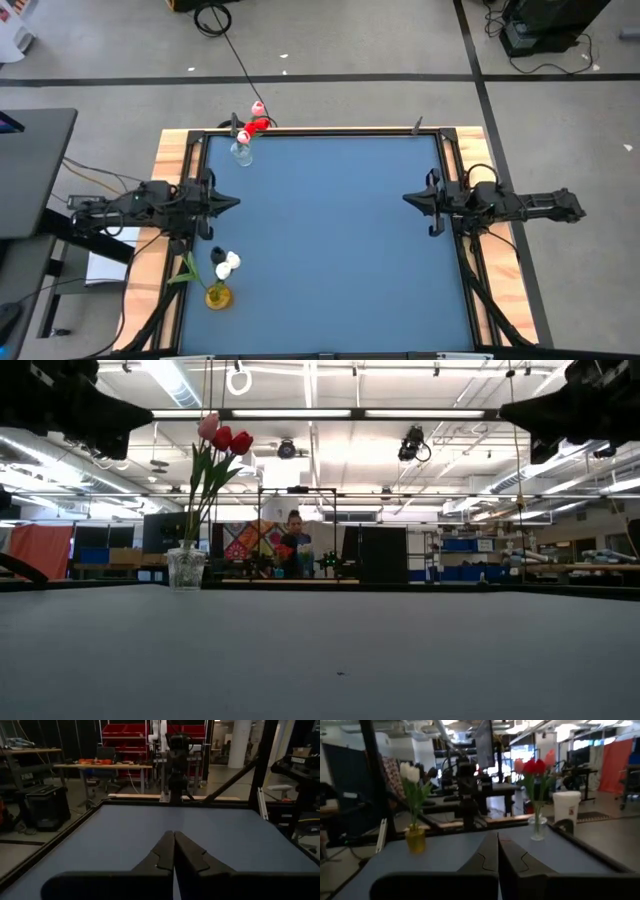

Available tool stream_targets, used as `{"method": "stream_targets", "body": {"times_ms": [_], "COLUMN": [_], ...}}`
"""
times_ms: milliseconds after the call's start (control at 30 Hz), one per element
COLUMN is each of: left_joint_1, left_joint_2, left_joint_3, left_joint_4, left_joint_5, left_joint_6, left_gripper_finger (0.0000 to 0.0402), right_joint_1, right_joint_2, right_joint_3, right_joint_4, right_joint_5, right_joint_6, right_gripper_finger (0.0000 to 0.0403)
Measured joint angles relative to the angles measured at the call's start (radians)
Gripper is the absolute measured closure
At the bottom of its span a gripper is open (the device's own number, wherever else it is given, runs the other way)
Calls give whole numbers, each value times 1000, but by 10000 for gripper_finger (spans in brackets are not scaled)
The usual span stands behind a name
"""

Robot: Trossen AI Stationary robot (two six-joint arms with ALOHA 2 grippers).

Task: Sort flowers into vase by color
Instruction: Return To Home Position

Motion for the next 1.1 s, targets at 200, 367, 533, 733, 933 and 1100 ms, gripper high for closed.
{"method": "stream_targets", "body": {"times_ms": [200, 367, 533, 733, 933, 1100], "left_joint_1": [0, 0, 2, 2, 2, 2], "left_joint_2": [0, 0, 0, 0, 0, 1], "left_joint_3": [-38, -67, -87, -86, -100, -208], "left_joint_4": [25, 51, 43, 54, 105, 271], "left_joint_5": [0, 0, 0, 0, 0, 0], "left_joint_6": [-14, -7, 7, 13, 32, 6], "left_gripper_finger": [391, 390, 389, 389, 389, 389], "right_joint_1": [0, 0, 0, 0, 0, 0], "right_joint_2": [0, -25, -85, -123, -125, -126], "right_joint_3": [-70, -82, -82, -82, -83, -94], "right_joint_4": [95, 85, 51, -56, -62, -46], "right_joint_5": [-19, -19, -19, -19, -18, -22], "right_joint_6": [4, -23, -71, -66, -72, -70], "right_gripper_finger": [403, 403, 403, 403, 403, 403]}}
